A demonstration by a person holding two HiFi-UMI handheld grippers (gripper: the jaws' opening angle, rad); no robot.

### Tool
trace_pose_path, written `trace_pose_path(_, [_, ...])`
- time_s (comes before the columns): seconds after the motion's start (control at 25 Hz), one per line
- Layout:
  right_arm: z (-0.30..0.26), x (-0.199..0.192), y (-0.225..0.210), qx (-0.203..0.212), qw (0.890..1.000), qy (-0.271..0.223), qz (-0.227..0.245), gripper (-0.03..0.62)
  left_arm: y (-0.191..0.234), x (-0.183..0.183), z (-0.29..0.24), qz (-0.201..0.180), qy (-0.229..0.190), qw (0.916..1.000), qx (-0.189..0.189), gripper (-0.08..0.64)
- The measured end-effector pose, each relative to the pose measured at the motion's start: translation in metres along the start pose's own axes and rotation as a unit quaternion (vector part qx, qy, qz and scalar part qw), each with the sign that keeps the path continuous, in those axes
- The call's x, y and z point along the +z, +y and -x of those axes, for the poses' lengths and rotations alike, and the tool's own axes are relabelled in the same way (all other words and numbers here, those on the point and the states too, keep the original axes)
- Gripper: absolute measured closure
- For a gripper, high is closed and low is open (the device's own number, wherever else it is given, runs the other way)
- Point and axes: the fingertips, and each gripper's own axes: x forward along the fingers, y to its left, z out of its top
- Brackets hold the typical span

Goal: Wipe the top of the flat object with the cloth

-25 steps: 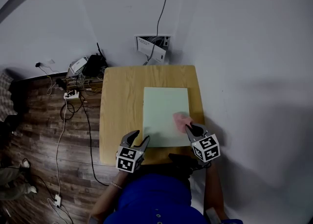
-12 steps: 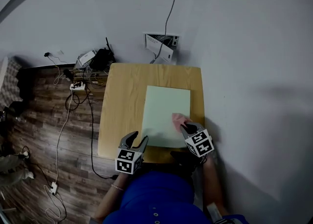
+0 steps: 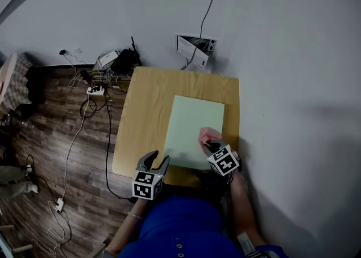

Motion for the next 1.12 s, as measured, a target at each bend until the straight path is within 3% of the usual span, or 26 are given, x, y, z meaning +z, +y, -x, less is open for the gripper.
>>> trace_pose_path(0.2, [-0.009,0.006,0.001,0.015,1.000,-0.014,-0.008,0.575,-0.004,-0.004,-0.005,0.007,0.001,1.0000,0.000,0.385])
trace_pose_path(0.52, [-0.029,0.022,0.015,0.029,0.998,-0.003,0.047,0.575,0.006,0.004,-0.011,-0.007,0.002,0.9999,-0.013,0.385])
trace_pose_path(0.76, [-0.039,0.038,0.028,0.039,0.999,-0.009,0.037,0.575,0.018,0.016,-0.016,-0.017,0.002,0.9993,-0.032,0.385])
trace_pose_path(0.96, [-0.020,0.060,0.024,0.035,0.997,-0.072,0.006,0.576,0.012,0.034,-0.020,-0.024,-0.027,0.9963,-0.078,0.437])
trace_pose_path(1.12, [0.018,0.081,0.014,0.001,0.991,-0.133,0.000,0.577,0.004,0.060,-0.017,-0.034,-0.070,0.9900,-0.117,0.506])
